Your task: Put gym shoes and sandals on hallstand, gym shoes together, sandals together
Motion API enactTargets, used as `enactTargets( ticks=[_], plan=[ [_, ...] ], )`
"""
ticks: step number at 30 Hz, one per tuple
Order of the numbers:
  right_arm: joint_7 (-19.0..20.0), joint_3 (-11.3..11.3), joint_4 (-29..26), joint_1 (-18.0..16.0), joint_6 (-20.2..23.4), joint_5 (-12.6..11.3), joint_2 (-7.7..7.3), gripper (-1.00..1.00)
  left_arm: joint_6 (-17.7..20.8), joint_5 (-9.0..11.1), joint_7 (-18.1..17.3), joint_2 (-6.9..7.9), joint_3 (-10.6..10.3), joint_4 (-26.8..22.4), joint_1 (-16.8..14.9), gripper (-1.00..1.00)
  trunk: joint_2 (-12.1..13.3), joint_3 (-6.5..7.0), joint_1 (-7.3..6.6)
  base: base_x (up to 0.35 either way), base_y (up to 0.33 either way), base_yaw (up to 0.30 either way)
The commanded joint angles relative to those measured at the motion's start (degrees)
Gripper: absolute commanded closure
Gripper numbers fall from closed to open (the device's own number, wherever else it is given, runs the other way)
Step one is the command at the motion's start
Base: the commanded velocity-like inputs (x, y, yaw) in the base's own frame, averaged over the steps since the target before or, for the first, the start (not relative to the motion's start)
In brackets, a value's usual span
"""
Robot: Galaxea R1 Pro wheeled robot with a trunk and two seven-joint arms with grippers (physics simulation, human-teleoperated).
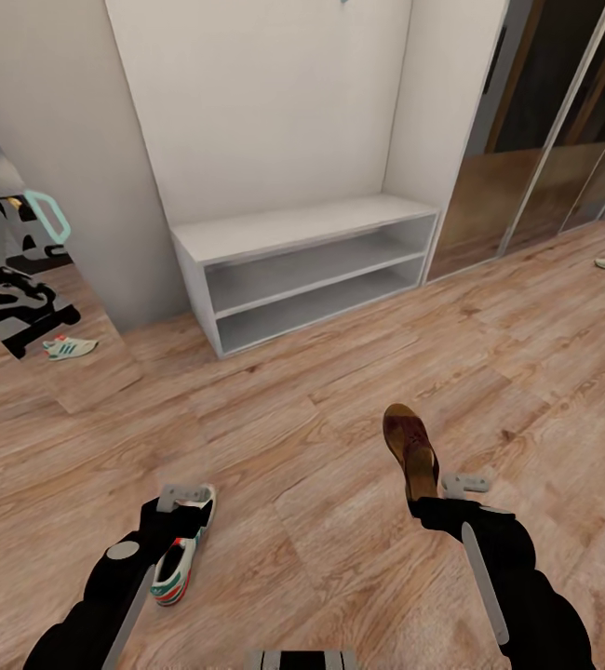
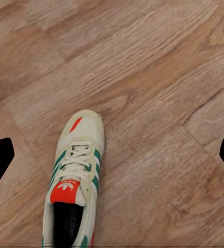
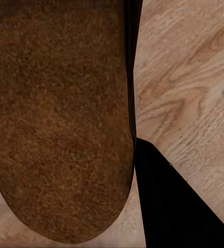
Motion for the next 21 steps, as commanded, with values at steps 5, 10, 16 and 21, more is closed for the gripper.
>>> enactTargets(
  ticks=[5,10,16,21],
  plan=[
    [-0.2,0.0,-0.1,0.0,0.3,-0.2,0.04,1.0,0.3,0.0,0.0,0.42,1.0,-0.1,0.0,-1.0,-0.1,-1.62,0.11,0.0,0.0,0.0],
    [-0.2,0.0,-0.1,0.0,0.3,-0.2,0.04,1.0,0.3,0.1,-0.1,3.43,2.8,0.2,0.1,-1.0,-0.2,-3.19,0.24,0.0,0.0,0.0],
    [-0.1,0.3,0.0,0.0,0.3,-0.2,0.11,1.0,-0.3,0.2,-0.1,5.24,3.5,1.7,0.1,-1.0,-0.2,-3.93,0.3,0.0,0.0,0.0],
    [-0.1,0.4,0.1,0.0,0.2,-0.2,0.13,1.0,-0.7,0.1,-0.1,5.33,3.5,3.4,0.1,-1.0,-0.2,-4.46,0.32,0.0,0.0,0.0]
  ],
)
